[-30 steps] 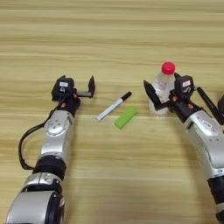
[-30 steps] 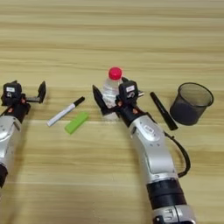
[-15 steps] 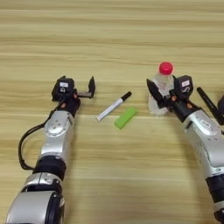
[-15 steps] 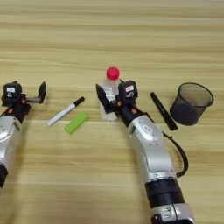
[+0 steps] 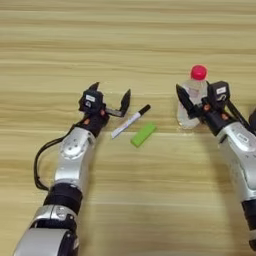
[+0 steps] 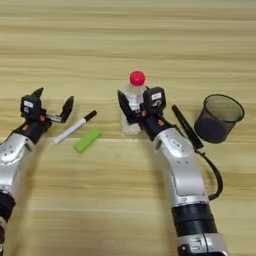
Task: Move the objects on the table
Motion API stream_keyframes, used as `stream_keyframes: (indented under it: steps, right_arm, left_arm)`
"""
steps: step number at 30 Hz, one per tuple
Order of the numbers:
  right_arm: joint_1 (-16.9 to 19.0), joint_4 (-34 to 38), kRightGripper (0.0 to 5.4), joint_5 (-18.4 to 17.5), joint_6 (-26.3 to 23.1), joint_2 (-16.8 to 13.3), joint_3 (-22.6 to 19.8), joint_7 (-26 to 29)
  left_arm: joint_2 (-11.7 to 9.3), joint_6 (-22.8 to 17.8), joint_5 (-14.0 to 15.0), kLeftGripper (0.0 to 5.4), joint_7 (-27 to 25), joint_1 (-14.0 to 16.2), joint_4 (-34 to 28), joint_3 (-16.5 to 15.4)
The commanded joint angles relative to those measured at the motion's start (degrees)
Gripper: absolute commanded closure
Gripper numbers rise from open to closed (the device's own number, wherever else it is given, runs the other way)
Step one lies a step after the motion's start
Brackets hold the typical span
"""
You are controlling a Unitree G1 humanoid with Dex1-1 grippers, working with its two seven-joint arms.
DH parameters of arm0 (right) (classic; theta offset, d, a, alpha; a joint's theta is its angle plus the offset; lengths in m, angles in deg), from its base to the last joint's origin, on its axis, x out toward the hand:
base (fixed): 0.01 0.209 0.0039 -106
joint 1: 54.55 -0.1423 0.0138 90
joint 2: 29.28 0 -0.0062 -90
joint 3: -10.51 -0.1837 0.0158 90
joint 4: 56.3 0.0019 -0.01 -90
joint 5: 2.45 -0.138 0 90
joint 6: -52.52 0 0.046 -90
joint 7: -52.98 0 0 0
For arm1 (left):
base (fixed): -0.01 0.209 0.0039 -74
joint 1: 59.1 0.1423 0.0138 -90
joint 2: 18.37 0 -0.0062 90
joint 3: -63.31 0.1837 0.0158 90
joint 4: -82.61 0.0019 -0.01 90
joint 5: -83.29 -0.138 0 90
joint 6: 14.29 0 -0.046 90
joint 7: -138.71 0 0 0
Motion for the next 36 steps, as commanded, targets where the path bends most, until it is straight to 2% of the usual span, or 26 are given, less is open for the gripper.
stream_keyframes:
  steps: [1, 4, 7, 10, 14, 21, 27, 36]
  right_arm:
    - [-0.82, 6.05, 2.14, -1.54, -1.53, 0.06, -0.81, -0.84]
    - [-0.93, 8.18, 2.14, -3.16, -2.58, 0.75, -1.32, -1.23]
    - [-0.95, 9.10, 2.14, -4.16, -3.40, 1.34, -1.25, -1.43]
    - [-0.91, 9.80, 2.14, -4.92, -4.07, 1.88, -0.98, -1.37]
    - [-0.12, 10.34, 2.14, -5.07, -4.65, 3.10, 1.03, -0.80]
    - [2.47, 13.68, 2.14, -4.77, -6.27, 4.11, 5.61, 0.51]
    - [4.67, 17.32, 2.14, -4.38, -7.77, 4.08, 8.92, 1.17]
    - [4.94, 18.67, 2.14, -4.55, -8.08, 3.51, 8.38, 0.81]
  left_arm:
    - [0.20, -1.54, 1.55, 0.00, -5.62, 2.58, -4.70, 2.90]
    - [-0.29, -3.73, 3.79, 0.00, -11.66, 5.06, -8.69, 5.51]
    - [-0.84, -5.53, 5.68, 0.00, -15.90, 6.94, -12.29, 7.05]
    - [-1.19, -6.04, 6.37, 0.00, -18.80, 8.83, -15.24, 8.82]
    - [-1.94, -8.68, 9.81, 0.00, -25.17, 12.92, -22.23, 12.56]
    - [-3.11, -8.59, 9.50, 0.00, -28.21, 15.03, -24.83, 15.17]
    - [-3.12, -8.17, 9.01, 0.00, -27.60, 14.76, -24.14, 15.01]
    - [-2.62, -8.27, 9.52, 0.00, -26.21, 13.86, -23.36, 13.37]
